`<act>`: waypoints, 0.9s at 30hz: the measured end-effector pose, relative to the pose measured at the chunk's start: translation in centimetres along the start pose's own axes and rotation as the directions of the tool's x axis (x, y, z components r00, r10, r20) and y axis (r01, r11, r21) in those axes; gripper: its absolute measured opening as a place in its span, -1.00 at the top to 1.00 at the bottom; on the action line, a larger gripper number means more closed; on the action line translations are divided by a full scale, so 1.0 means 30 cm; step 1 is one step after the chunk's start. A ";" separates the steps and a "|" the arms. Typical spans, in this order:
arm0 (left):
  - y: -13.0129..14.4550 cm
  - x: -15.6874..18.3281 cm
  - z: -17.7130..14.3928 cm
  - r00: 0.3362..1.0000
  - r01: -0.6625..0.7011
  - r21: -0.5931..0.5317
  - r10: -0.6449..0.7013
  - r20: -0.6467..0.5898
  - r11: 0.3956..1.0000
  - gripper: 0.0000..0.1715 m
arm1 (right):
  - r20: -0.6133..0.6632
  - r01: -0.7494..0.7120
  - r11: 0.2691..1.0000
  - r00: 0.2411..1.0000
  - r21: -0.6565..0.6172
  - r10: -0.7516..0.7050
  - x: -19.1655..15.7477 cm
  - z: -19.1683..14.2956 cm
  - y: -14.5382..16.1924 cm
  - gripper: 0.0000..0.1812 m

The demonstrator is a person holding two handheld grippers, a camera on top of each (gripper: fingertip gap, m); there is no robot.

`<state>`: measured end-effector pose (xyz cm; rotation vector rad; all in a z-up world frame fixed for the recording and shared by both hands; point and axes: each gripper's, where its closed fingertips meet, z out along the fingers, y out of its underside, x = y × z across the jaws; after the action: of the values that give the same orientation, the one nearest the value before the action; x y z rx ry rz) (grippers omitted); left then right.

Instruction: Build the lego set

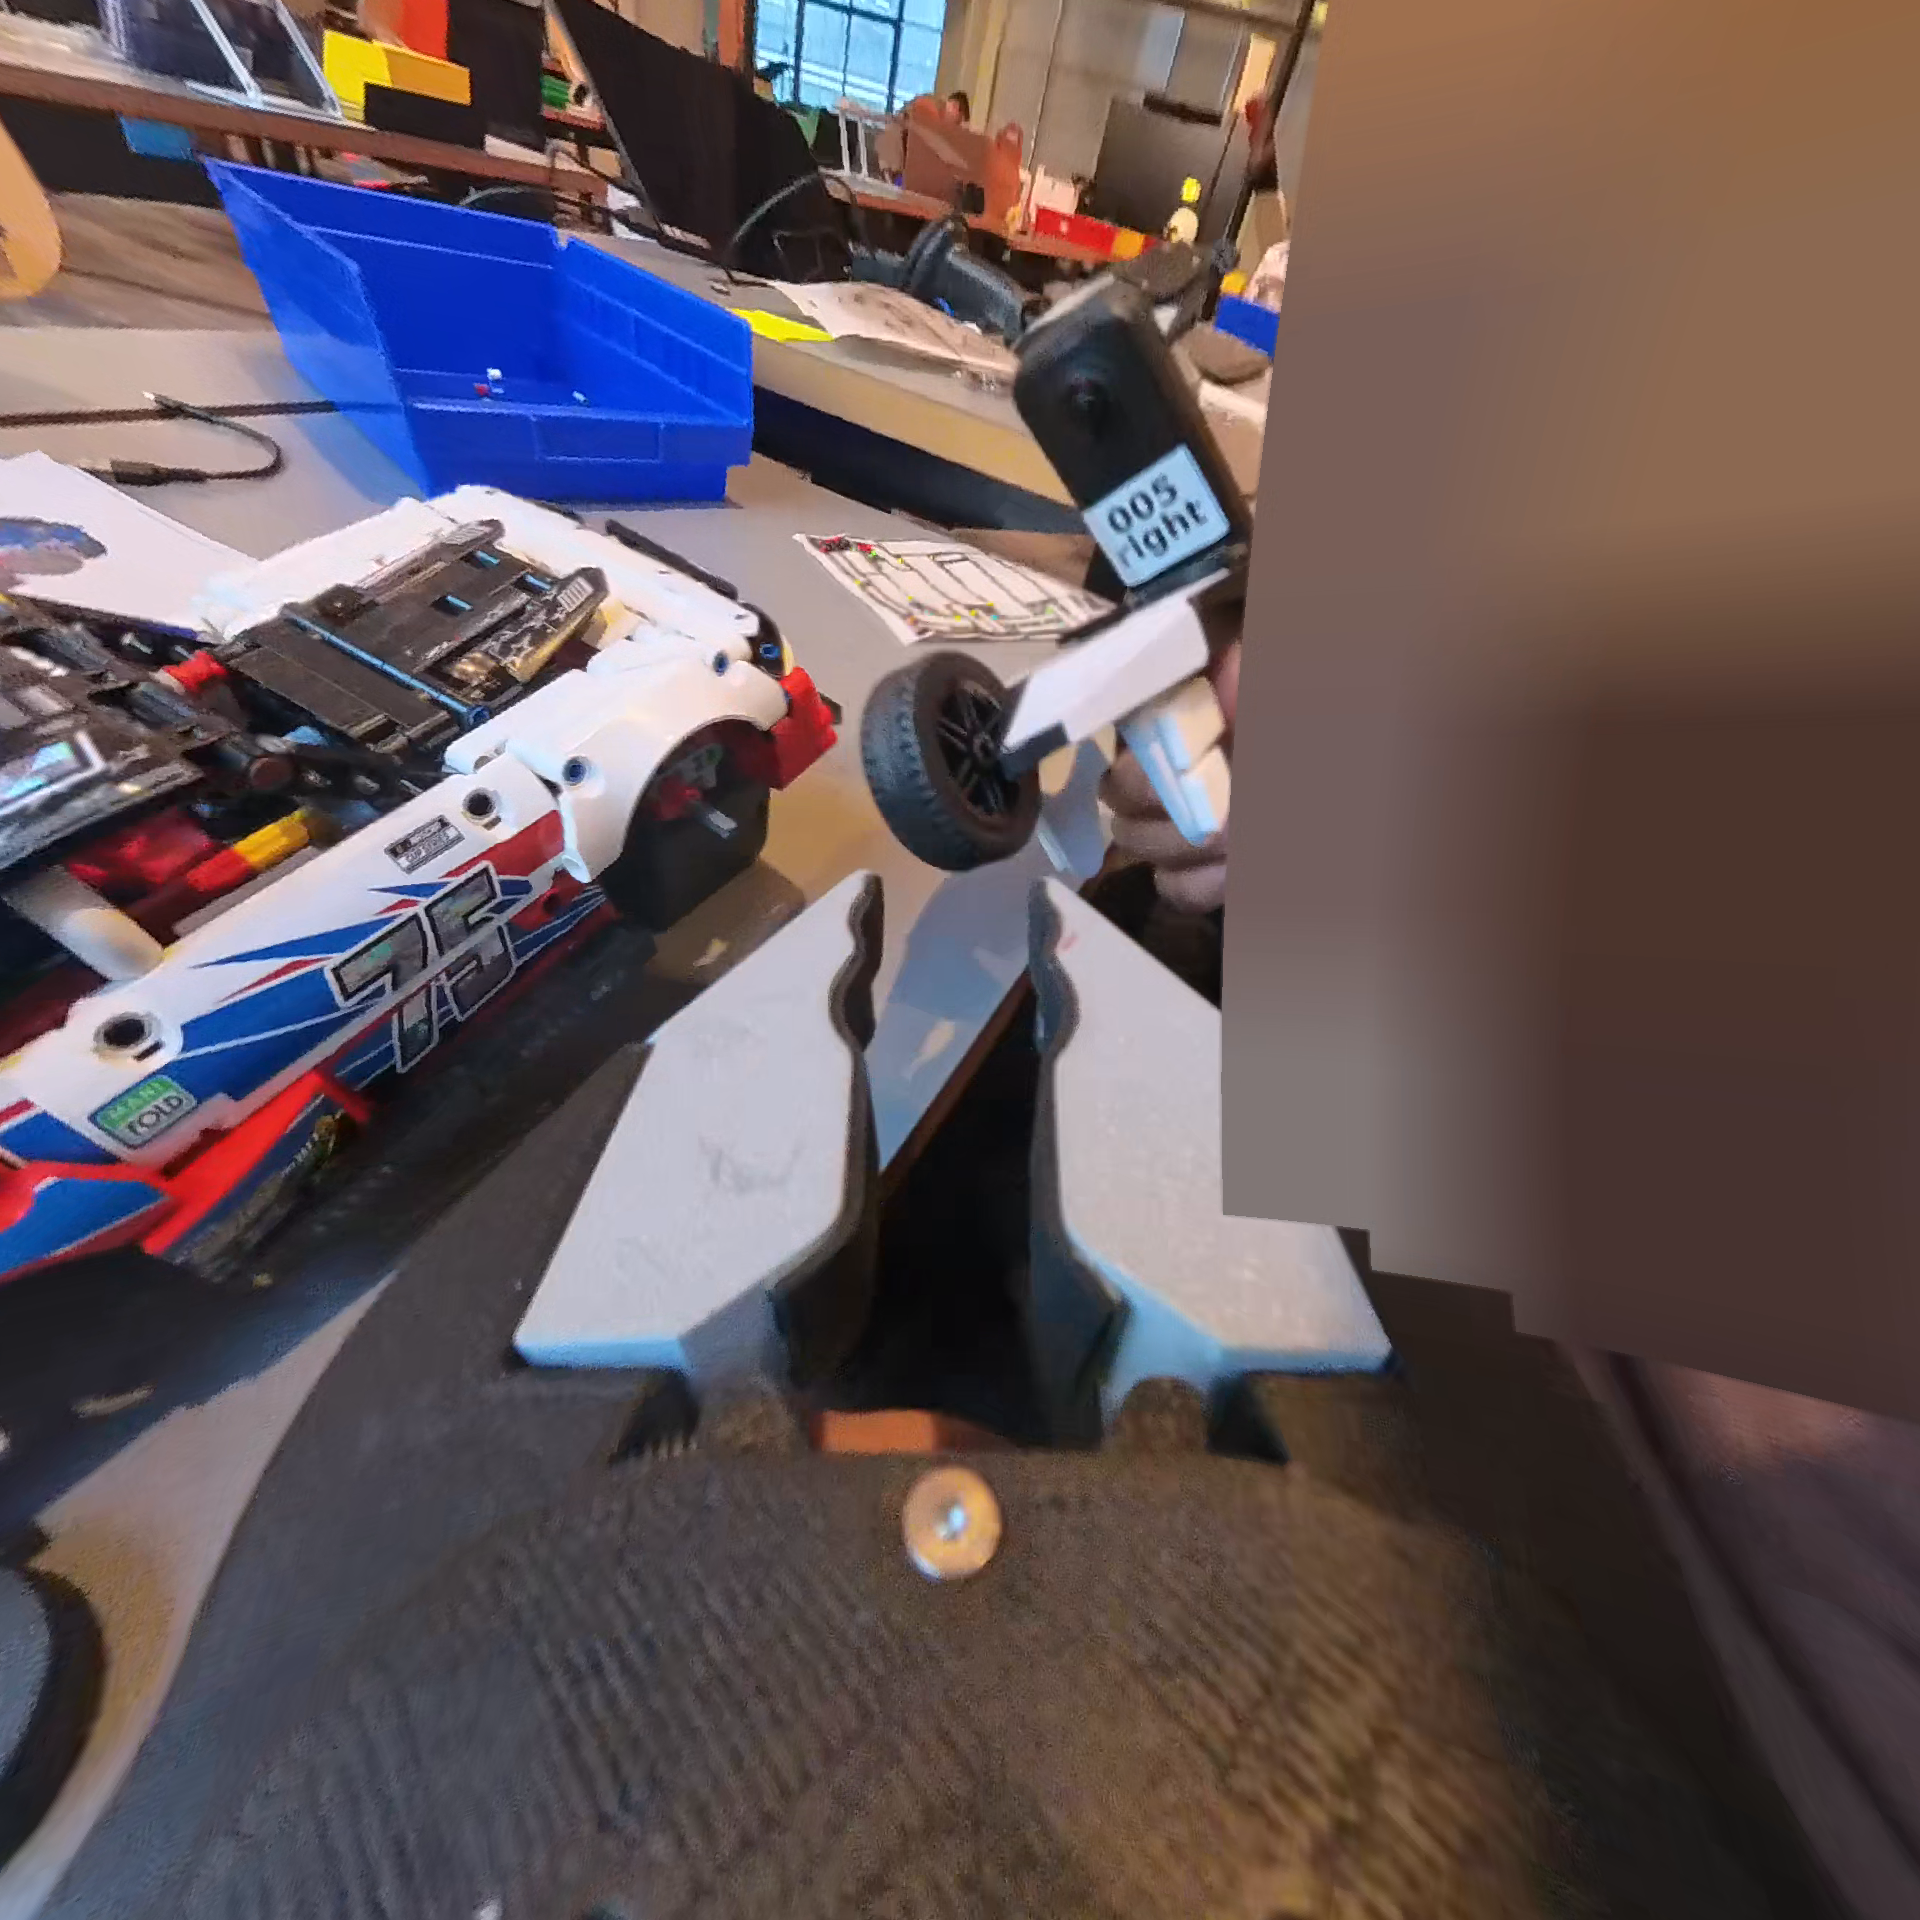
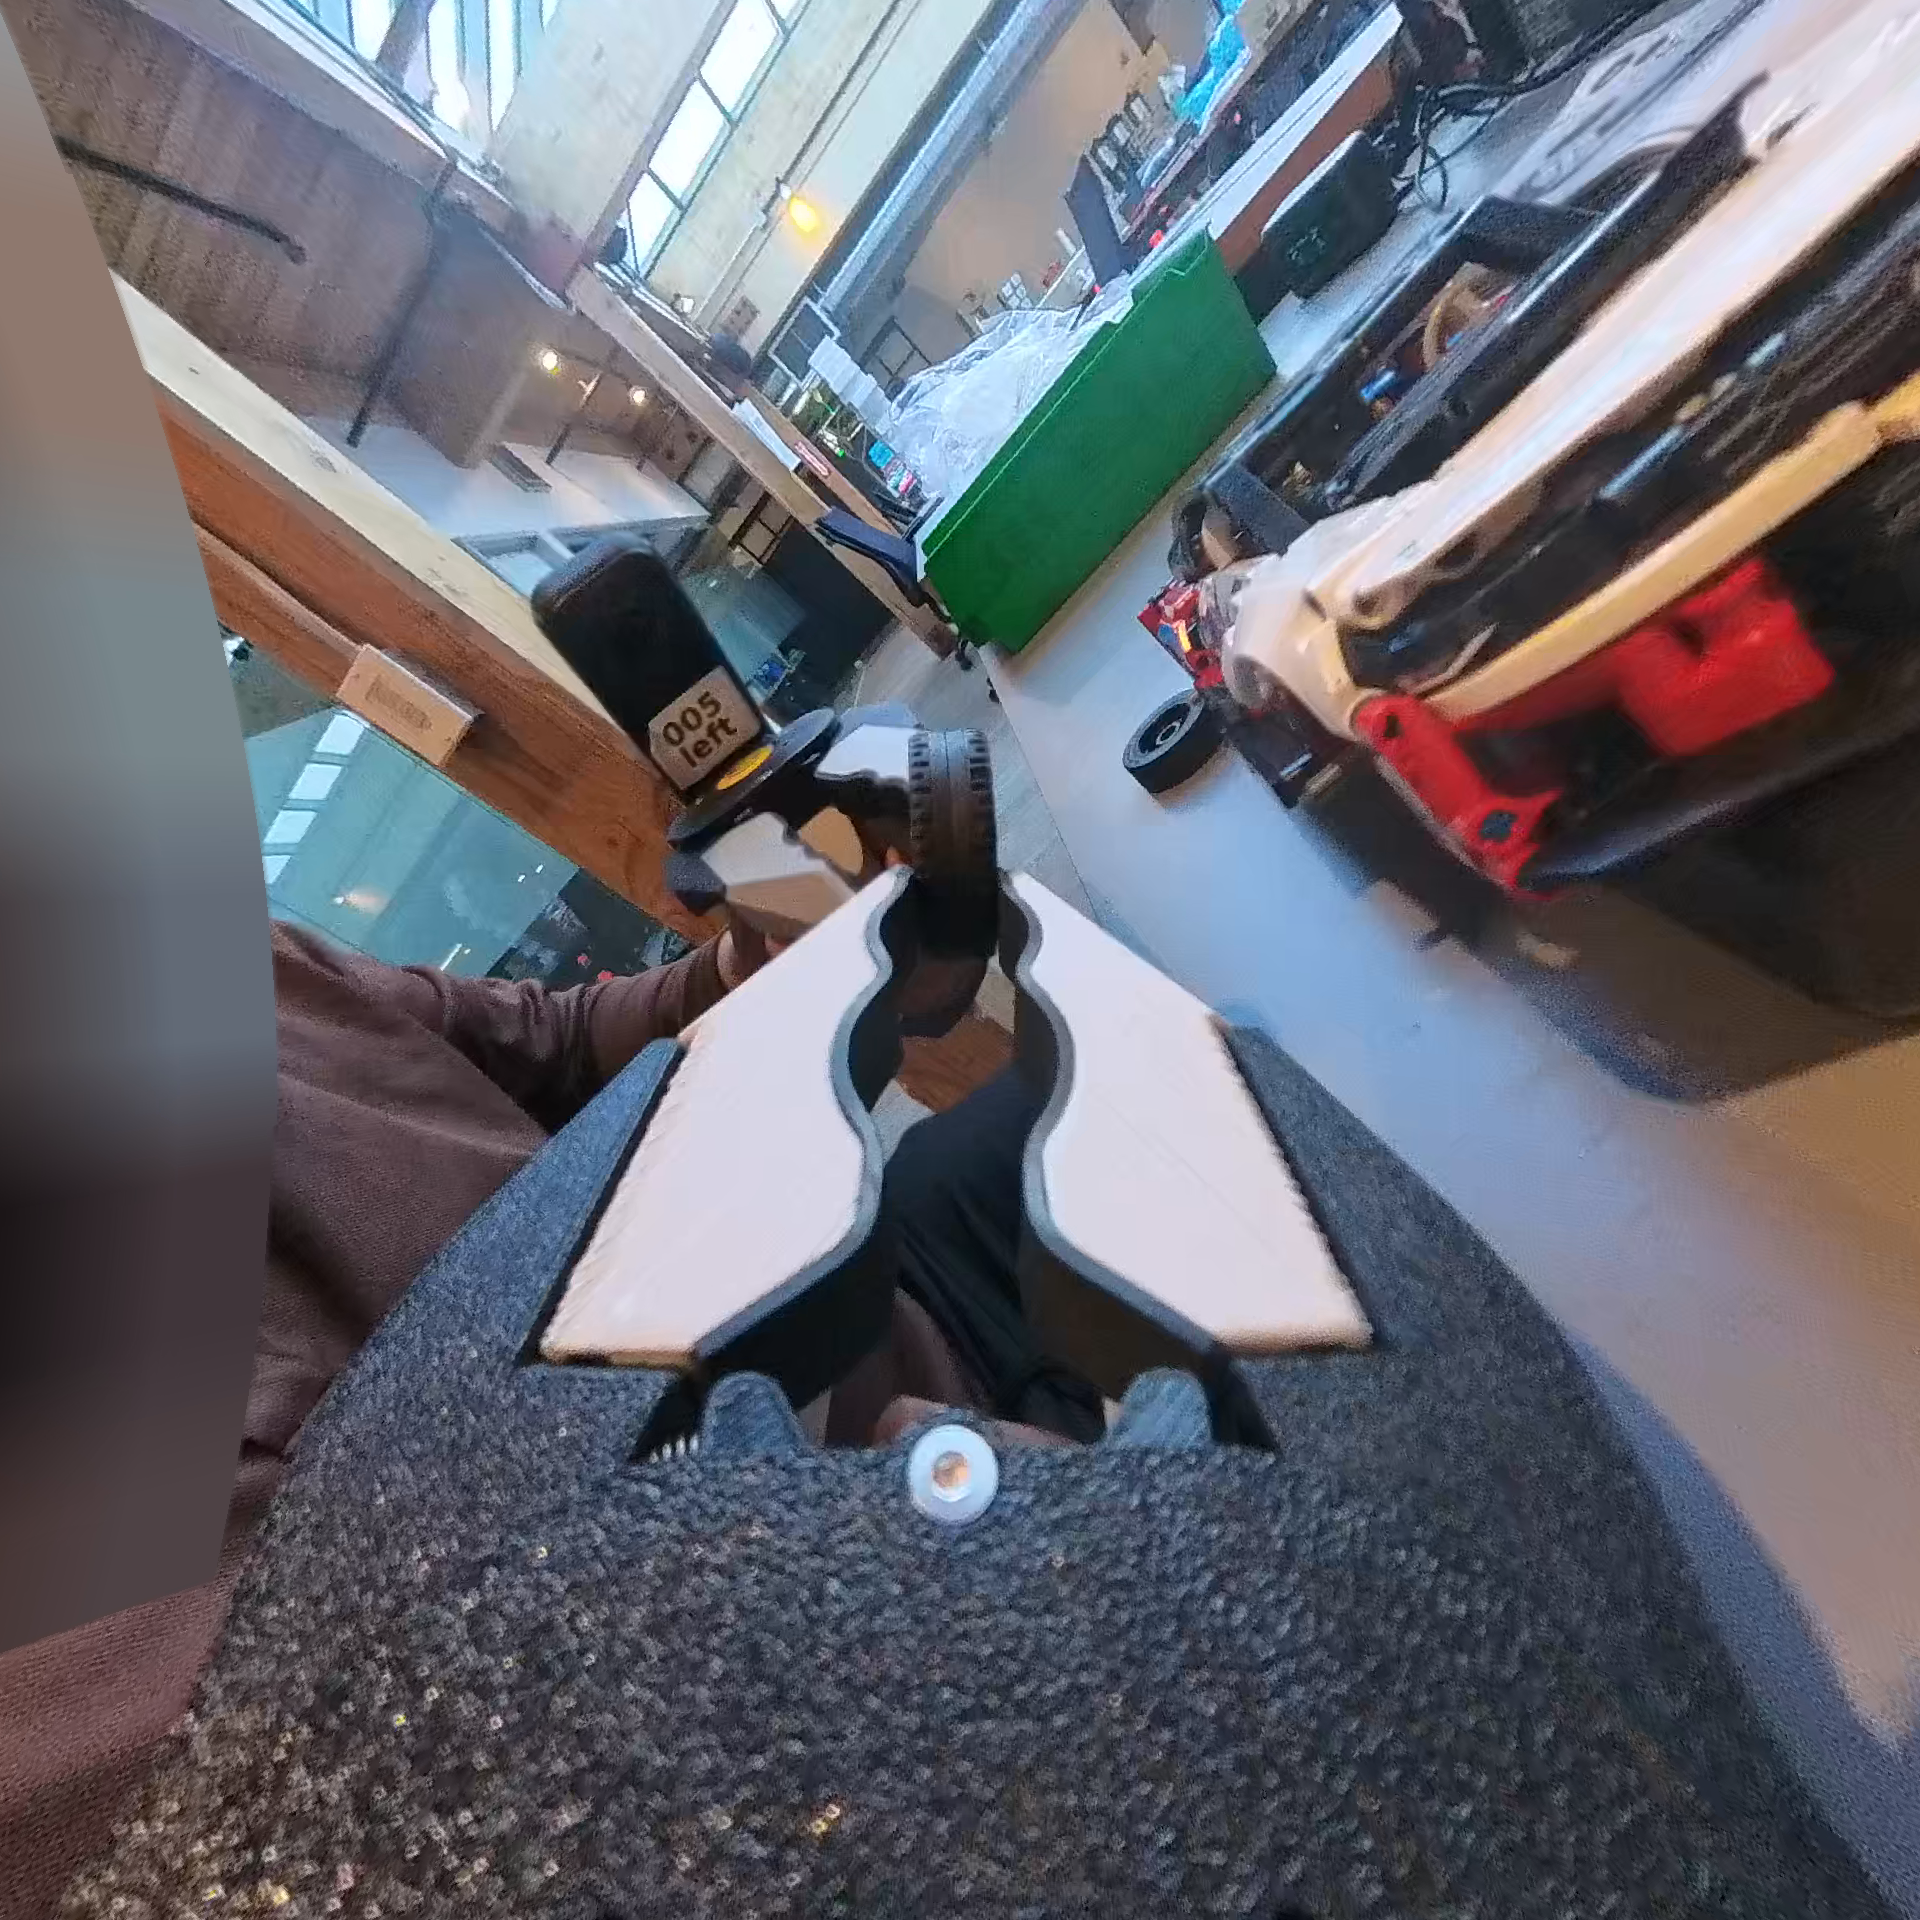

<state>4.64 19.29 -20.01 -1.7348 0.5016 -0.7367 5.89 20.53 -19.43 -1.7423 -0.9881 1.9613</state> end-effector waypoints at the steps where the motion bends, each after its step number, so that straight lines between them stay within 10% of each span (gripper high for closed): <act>1: -0.002 -0.005 0.002 1.000 0.030 0.005 -0.030 -0.002 1.000 0.70 | -0.004 -0.002 1.000 1.000 0.002 0.002 -0.002 -0.002 0.007 0.89; 14: 0.006 0.025 0.052 0.956 0.250 -0.016 -0.249 -0.157 0.968 0.81 | 0.017 -0.127 0.991 0.992 0.040 0.126 -0.006 -0.023 0.044 0.89; 27: 0.060 -0.039 0.079 0.962 0.222 -0.064 -0.229 -0.146 0.973 0.83 | -0.146 0.075 0.991 0.985 -0.110 -0.091 0.071 -0.019 0.034 0.89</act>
<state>5.53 21.22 -22.42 -1.8070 0.4318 -1.0333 6.24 21.37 -21.68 -1.8427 -1.1078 1.7270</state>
